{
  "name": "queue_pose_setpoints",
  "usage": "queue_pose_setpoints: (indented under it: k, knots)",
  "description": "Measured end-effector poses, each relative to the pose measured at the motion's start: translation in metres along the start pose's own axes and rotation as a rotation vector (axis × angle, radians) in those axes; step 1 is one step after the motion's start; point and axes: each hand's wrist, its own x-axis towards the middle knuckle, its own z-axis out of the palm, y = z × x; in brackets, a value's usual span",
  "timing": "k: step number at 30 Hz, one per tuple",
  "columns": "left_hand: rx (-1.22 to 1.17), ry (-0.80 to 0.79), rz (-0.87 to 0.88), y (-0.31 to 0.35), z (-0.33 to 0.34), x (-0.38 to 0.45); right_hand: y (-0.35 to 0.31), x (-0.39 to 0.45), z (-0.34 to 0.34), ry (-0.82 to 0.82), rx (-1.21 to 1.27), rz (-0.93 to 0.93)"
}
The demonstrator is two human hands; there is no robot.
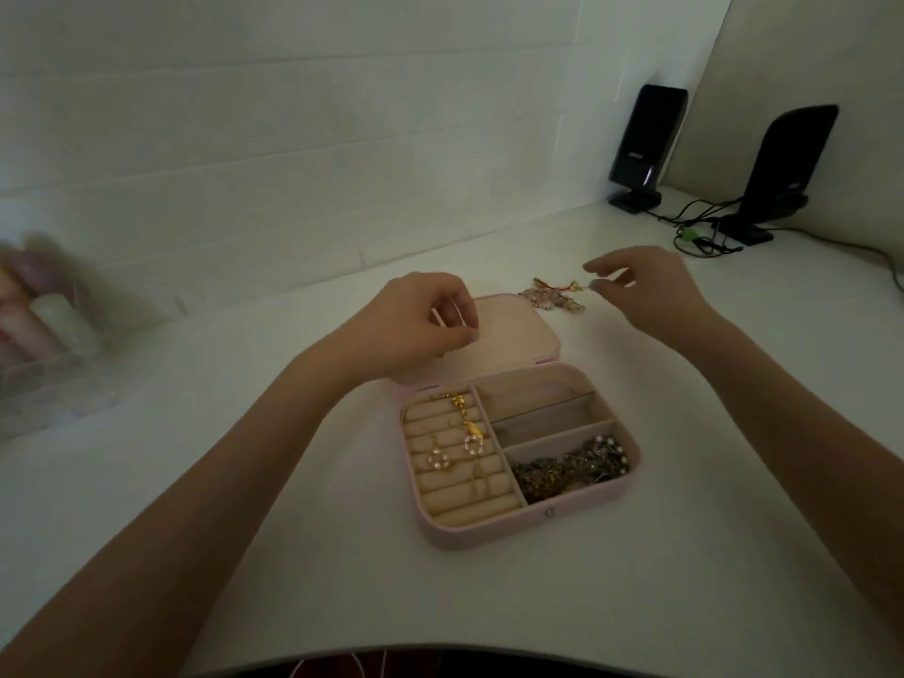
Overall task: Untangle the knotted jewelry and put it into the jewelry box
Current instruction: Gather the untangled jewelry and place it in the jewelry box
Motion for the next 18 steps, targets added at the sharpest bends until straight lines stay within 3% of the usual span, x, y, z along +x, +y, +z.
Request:
queue_pose_setpoints:
  k: [6, 13, 18]
  knots:
    - [-0.050, 0.195, -0.006, -0.011, 0.010, -0.001, 0.011, 0.034, 0.031, -0.082, -0.067, -0.003]
    - [-0.051, 0.223, -0.027, -0.010, 0.012, -0.002, 0.016, 0.030, 0.040, -0.036, -0.208, -0.129]
    - [-0.124, 0.271, -0.002, -0.006, 0.014, 0.004, -0.002, 0.024, 0.020, 0.065, 0.211, -0.051]
